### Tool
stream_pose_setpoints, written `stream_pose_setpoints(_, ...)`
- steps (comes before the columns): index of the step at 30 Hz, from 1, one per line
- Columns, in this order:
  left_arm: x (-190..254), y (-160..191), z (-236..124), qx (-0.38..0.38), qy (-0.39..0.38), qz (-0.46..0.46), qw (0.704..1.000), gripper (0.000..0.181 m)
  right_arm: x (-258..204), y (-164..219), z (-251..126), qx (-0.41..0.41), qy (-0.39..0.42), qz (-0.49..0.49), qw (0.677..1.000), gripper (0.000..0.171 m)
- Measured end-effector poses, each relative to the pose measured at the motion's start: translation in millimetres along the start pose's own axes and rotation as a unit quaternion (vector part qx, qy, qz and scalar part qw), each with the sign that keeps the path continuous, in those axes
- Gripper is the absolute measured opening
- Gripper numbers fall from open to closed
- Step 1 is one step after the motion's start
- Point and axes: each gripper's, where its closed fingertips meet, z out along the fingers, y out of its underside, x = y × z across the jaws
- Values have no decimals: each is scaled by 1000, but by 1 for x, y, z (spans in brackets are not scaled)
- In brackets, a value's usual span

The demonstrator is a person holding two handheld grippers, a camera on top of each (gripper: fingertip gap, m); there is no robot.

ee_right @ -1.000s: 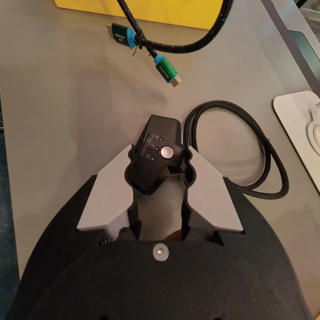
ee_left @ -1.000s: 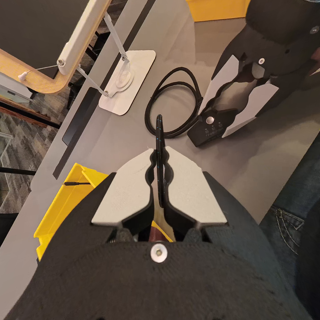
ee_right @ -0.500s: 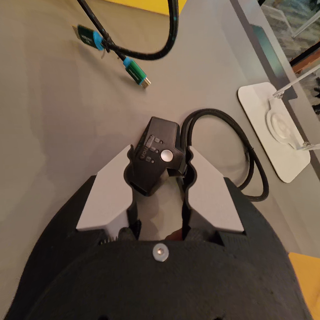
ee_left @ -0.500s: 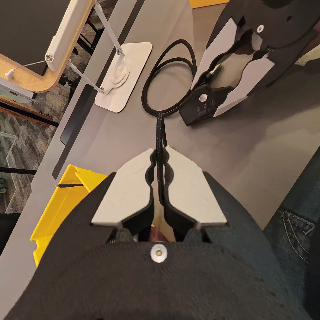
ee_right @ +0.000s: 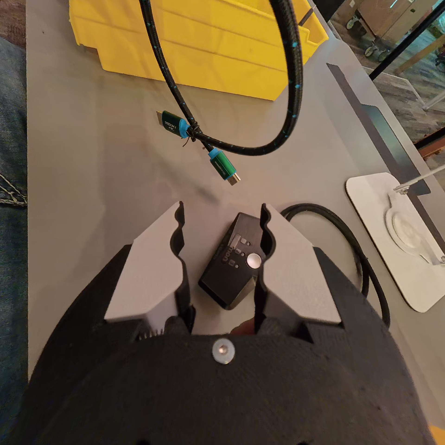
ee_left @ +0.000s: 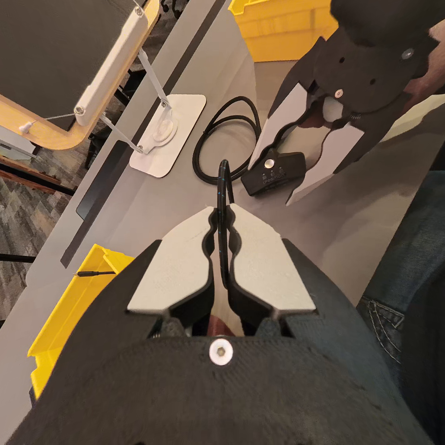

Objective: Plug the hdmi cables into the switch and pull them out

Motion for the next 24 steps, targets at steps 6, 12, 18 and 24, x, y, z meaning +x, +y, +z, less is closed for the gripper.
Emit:
stream_pose_setpoints(6,6,-15,-9,31,30,-11,999,6,-4,-13,3,25,-12,-7,1000,62)
stream_pose_setpoints(12,11,-26,-17,52,52,-12,997,6,-16,-23,4,51,-41,-36,997,59)
stream_pose_setpoints(18,14,-31,-21,67,70,-15,995,6,-17,-25,8,53,-37,-49,997,52)
stream_pose_setpoints(24,18,-36,-27,72,81,-2,994,6,-16,-28,8,57,-36,-53,996,47)
